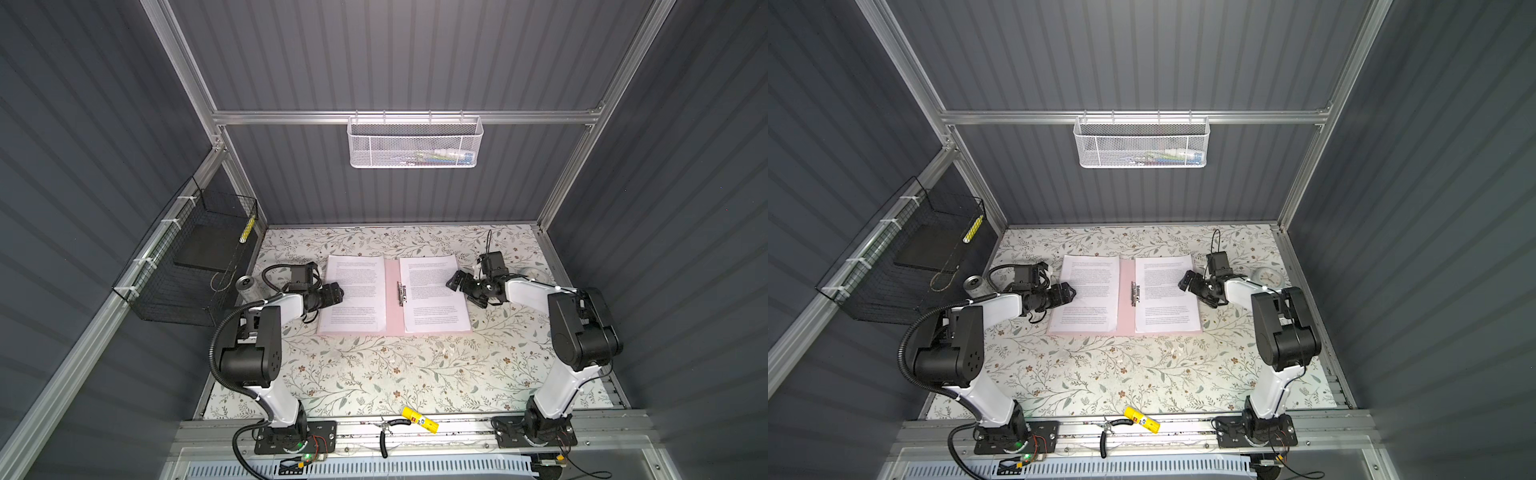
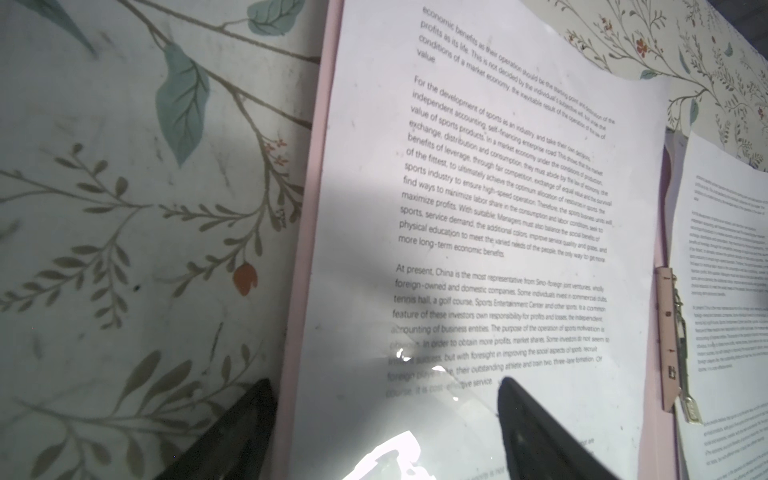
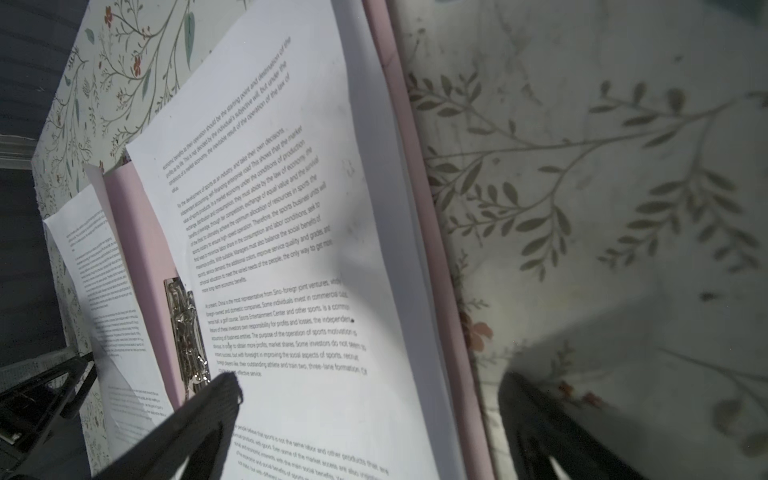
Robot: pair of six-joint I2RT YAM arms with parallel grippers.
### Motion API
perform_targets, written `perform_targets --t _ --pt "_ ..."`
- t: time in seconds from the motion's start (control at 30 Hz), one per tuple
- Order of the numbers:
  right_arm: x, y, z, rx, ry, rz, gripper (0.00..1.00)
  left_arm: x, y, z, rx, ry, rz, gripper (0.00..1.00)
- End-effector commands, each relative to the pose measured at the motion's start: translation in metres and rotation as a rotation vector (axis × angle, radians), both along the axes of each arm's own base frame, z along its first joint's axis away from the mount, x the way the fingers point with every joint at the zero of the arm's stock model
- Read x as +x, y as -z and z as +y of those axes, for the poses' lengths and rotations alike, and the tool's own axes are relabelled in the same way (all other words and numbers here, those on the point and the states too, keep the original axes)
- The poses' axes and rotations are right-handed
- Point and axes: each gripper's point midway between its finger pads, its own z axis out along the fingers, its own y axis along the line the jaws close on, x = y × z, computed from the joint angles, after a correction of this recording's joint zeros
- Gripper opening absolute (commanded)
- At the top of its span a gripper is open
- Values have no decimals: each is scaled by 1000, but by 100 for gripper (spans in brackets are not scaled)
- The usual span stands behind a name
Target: Put the files into the folder
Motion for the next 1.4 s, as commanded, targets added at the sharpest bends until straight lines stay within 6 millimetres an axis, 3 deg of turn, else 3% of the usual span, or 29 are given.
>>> perform_targets --t 0.0,0.2,0.5,0.93,1.1,1.37 --pt "-5 6 7 37 -26 41 99 -3 2 3 8 11 28 85" --pt "-7 12 16 87 -57 64 99 -3 -14 -6 -49 51 -51 84" --pt "-13 20 21 112 -79 97 99 -8 -62 -33 -223 134 -146 81" --pt "-16 18 25 135 -87 87 99 -26 -161 -78 -587 238 -276 80" --pt "-18 20 27 141 -88 92 99 -32 -192 -95 -580 282 -302 81" --pt "-19 23 29 141 -91 97 99 -35 -212 -117 -527 307 -280 82"
